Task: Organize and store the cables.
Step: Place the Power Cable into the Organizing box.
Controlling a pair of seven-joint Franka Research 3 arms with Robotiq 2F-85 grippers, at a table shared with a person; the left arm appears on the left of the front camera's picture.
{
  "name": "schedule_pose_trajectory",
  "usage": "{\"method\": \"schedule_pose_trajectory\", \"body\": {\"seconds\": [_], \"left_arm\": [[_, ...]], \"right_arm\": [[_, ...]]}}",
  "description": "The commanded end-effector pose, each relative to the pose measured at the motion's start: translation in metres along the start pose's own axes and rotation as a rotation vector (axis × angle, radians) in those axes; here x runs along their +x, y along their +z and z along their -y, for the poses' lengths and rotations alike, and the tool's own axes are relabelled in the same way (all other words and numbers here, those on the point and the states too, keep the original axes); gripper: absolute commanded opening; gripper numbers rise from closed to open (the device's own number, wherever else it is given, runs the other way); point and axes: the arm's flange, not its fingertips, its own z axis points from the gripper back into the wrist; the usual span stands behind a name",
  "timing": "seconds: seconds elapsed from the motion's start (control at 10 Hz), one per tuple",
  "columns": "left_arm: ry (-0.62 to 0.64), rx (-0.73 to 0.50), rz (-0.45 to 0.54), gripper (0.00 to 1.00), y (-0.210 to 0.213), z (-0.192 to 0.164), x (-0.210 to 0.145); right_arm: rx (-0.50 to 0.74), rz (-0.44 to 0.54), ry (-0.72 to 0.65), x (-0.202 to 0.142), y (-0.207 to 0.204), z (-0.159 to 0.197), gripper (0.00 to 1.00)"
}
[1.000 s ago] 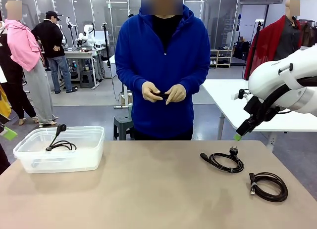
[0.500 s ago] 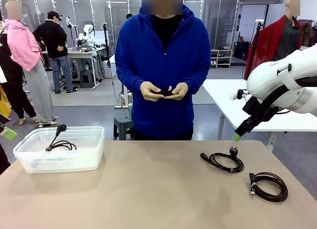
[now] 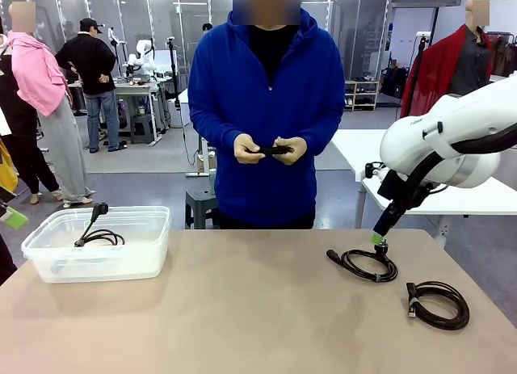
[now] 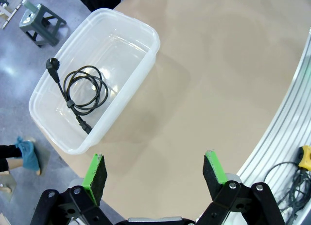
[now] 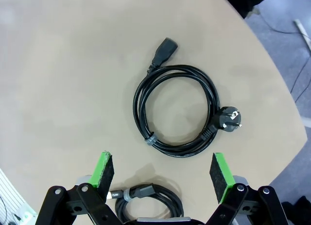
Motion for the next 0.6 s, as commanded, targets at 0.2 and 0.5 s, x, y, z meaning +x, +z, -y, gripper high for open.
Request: {"method": "schedule_pose_trajectory", "body": {"seconds": [0.2,0.5], "left_arm": [[-0.004,0.008,-0.007,1.00,0.001,0.001,0.001],[-0.004,0.008,-0.007,1.00,0.001,0.001,0.001]], "right_arm": [[0.026,-0.102,0.137,0.009,-0.018,0.007,1.00],[0.041,-0.130,0.207,0.011,-0.037,0.003,1.00]]}}
